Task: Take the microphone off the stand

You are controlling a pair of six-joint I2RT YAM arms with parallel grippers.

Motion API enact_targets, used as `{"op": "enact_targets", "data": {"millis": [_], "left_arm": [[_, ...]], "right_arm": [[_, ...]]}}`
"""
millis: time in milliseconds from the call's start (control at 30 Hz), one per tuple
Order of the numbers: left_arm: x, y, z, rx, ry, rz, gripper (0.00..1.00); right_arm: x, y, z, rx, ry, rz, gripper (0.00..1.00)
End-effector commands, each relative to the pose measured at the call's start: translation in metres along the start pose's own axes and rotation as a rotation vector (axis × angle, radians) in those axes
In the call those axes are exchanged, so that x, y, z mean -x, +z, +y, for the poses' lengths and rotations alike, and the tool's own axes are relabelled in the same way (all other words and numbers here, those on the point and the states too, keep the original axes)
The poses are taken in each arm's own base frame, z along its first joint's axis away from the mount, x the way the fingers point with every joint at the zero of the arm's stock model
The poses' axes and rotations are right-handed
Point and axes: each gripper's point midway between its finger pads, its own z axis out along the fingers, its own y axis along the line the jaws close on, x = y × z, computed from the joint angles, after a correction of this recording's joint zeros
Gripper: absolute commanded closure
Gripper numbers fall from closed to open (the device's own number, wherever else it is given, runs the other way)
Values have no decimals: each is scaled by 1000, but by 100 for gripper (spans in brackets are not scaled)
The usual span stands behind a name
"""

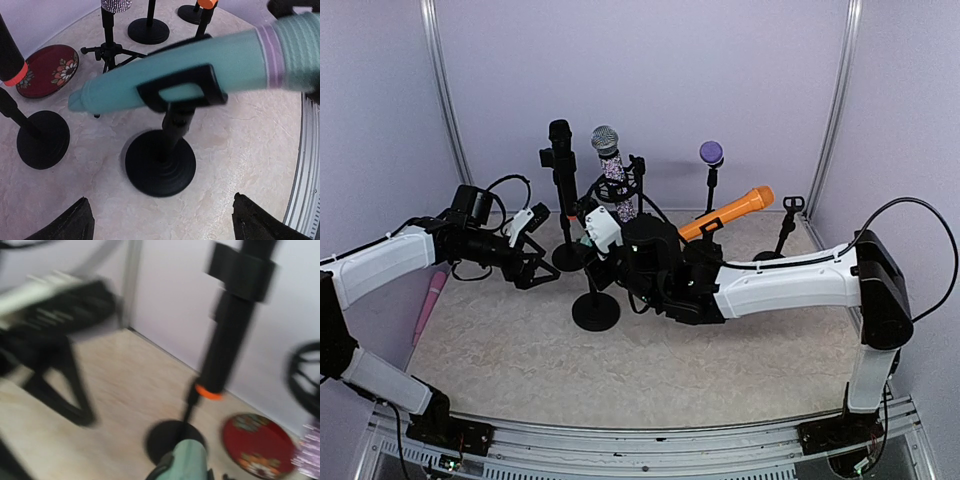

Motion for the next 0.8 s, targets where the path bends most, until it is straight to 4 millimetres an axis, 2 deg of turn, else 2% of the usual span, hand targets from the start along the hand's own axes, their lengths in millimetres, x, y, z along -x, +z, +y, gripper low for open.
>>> {"op": "enact_targets", "data": {"millis": [0, 167, 300, 500, 767], "left_arm": [[1, 7, 1, 0, -14, -21, 8], [-5, 10, 2, 3, -23, -15, 11], [-11, 11, 1, -1, -31, -11, 16], [-21, 15, -1, -9, -42, -3, 26], [-31, 22, 3, -11, -64, 7, 52]], "right_arm": [[81, -7, 20, 33, 143, -252, 100], [94, -2, 40, 62, 191, -303, 100], [95, 3, 50, 77, 199, -315, 100], [90, 7, 53, 66, 212, -311, 100], [82, 6, 54, 75, 234, -301, 100]]}}
